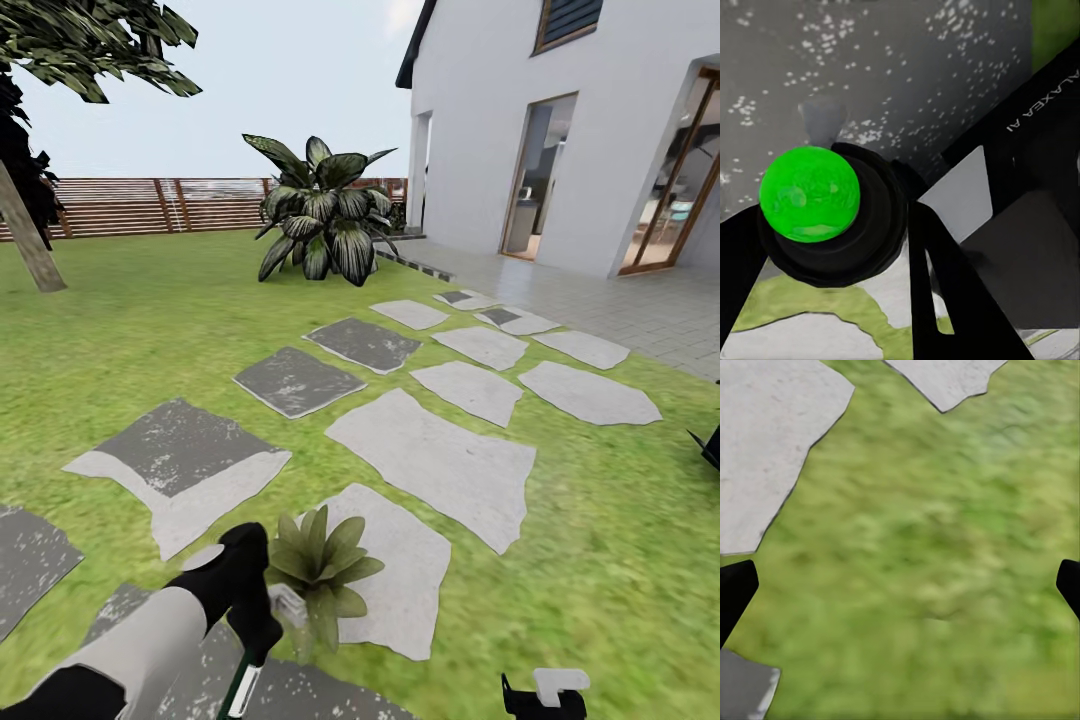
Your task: Pick up the pesticide atomizer in the garden and spray insectifuge to fully cover both potted plants in the garden.
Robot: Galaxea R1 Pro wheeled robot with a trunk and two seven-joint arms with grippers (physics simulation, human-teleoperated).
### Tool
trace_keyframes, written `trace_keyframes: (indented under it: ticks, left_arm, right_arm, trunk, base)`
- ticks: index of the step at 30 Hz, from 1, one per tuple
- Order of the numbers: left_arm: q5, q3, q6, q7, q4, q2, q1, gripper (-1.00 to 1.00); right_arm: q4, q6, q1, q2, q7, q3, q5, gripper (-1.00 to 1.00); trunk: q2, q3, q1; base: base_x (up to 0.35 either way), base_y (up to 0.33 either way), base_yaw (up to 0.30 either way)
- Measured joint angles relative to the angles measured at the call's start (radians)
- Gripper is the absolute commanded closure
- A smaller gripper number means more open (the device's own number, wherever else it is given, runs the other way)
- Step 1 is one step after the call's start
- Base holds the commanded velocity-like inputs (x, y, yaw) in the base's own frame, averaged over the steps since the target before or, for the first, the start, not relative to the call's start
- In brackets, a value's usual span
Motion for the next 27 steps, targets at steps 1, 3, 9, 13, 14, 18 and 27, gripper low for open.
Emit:
trace_keyframes:
  ticks: [1, 3, 9, 13, 14, 18, 27]
  left_arm:
    - [0.002, 0.002, 0.0, 0.012, 0.0, -0.002, 0.0, 1.0]
    - [0.007, 0.005, 0.0, 0.027, 0.001, 0.002, 0.0, 1.0]
    - [0.01, 0.007, -0.001, 0.034, 0.016, 0.049, 0.017, 1.0]
    - [0.011, 0.005, -0.003, 0.036, 0.019, 0.056, 0.073, 1.0]
    - [0.011, 0.006, -0.004, 0.036, 0.017, 0.055, 0.078, 1.0]
    - [0.011, 0.011, -0.004, 0.036, 0.004, 0.052, 0.085, 1.0]
    - [0.009, 0.044, -0.006, 0.037, -0.002, 0.048, 0.086, 1.0]
  right_arm:
    - [0.0, 0.0, 0.0, 0.0, 0.0, 0.0, 0.0, -1.0]
    - [0.0, 0.0, 0.0, 0.0, 0.0, 0.0, 0.0, -1.0]
    - [0.0, 0.0, 0.0, 0.0, 0.0, 0.0, 0.0, -1.0]
    - [0.001, 0.0, 0.0, 0.0, 0.0, 0.0, 0.0, -1.0]
    - [0.001, 0.0, 0.0, 0.0, 0.0, 0.0, 0.0, -1.0]
    - [0.0, 0.0, 0.0, 0.0, 0.0, 0.0, 0.0, -1.0]
    - [0.0, 0.0, 0.0, 0.0, 0.0, 0.0, 0.0, -1.0]
  trunk:
    - [0.0, 0.0, 0.0]
    - [0.0, 0.0, 0.0]
    - [0.0, 0.0, 0.0]
    - [0.0, 0.0, 0.0]
    - [0.0, 0.0, 0.0]
    - [0.0, 0.0, 0.0]
    - [0.0, 0.0, 0.0]
  base:
    - [0.0, 0.0, 0.0]
    - [0.0, 0.0, 0.0]
    - [0.0, 0.0, 0.0]
    - [0.0, 0.0, 0.0]
    - [0.0, 0.0, 0.0]
    - [0.003, -0.002, 0.0]
    - [0.064, -0.069, 0.0]
